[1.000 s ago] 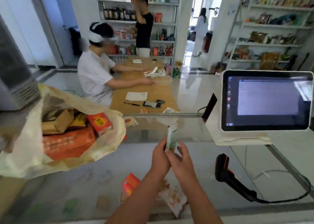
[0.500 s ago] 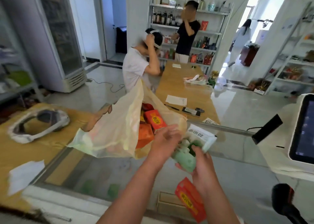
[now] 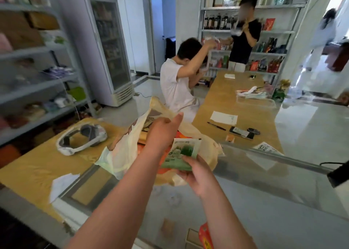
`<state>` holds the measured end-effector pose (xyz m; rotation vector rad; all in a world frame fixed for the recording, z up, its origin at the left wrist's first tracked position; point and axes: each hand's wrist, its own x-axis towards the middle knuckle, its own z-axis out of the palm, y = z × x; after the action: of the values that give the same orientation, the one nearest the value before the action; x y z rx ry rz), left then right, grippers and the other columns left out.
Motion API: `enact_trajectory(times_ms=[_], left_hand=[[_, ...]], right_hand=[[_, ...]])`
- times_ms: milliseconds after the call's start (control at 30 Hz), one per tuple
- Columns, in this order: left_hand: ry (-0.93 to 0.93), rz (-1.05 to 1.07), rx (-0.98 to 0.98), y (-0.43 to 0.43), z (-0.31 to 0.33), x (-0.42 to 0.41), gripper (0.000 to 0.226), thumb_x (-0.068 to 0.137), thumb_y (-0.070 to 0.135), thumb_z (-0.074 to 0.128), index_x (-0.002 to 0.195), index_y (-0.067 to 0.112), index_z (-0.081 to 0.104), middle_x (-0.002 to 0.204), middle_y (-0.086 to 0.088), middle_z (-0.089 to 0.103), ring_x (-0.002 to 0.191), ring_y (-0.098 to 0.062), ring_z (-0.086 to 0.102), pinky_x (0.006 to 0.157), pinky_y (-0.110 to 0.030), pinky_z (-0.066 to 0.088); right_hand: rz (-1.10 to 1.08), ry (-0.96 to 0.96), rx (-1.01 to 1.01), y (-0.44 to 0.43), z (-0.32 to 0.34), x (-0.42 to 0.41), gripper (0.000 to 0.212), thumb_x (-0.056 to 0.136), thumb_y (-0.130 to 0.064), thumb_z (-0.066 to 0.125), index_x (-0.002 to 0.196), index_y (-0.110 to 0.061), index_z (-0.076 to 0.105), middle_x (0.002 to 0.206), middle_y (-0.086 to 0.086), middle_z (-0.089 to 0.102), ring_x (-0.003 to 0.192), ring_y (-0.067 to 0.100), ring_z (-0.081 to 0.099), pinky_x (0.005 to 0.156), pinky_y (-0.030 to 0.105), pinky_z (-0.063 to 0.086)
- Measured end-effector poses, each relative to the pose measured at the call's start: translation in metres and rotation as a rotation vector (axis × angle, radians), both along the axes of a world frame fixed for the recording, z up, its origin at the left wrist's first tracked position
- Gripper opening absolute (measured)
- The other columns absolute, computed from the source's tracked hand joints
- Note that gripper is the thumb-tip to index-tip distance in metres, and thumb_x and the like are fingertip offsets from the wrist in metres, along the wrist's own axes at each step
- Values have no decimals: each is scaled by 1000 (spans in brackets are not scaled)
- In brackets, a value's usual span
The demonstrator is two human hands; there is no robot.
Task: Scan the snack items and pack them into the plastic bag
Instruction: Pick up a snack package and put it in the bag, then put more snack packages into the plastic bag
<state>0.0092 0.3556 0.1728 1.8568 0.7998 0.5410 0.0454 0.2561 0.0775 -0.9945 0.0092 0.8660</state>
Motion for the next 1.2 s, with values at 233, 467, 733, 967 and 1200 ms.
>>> enact_trajectory(times_ms=[233, 467, 733, 967, 1200], left_hand=[[-21, 122, -256, 20, 10, 19, 39, 96, 29, 51, 126, 5, 48, 96, -13, 68, 77, -19, 70, 67, -38, 61], [-74, -7, -393, 10, 18, 24, 33, 98, 26, 50, 122, 3, 44, 83, -6, 68, 83, -19, 71, 82, -41, 59], [-134, -106, -354, 10, 20, 27, 18, 101, 24, 43, 90, 12, 51, 79, -5, 67, 85, -18, 67, 85, -38, 57], [-122, -102, -384, 5, 16, 28, 21, 102, 26, 39, 113, 9, 42, 98, -10, 69, 73, -12, 64, 86, -36, 53], [-85, -187, -358, -27, -14, 42, 36, 87, 49, 57, 94, 16, 67, 82, 2, 74, 73, -15, 67, 75, -35, 54]], right_hand=[[-67, 195, 102, 40, -4, 34, 14, 97, -3, 48, 109, -4, 52, 108, 17, 57, 92, 30, 61, 71, 37, 58], [-162, 259, 162, 76, -26, 45, 17, 100, -6, 41, 114, -8, 50, 105, 16, 57, 89, 27, 59, 72, 38, 56], [96, -315, -713, 84, -38, 72, 36, 97, -28, 46, 66, -10, 49, 53, 6, 47, 43, 17, 41, 45, 25, 35], [-119, -357, -622, 79, -36, 60, 22, 91, -14, 55, 71, -7, 59, 53, 8, 57, 44, 19, 54, 55, 38, 54], [-33, -553, -619, 19, -6, 31, 15, 95, -17, 42, 86, -16, 54, 58, 5, 61, 39, 15, 51, 40, 24, 42]])
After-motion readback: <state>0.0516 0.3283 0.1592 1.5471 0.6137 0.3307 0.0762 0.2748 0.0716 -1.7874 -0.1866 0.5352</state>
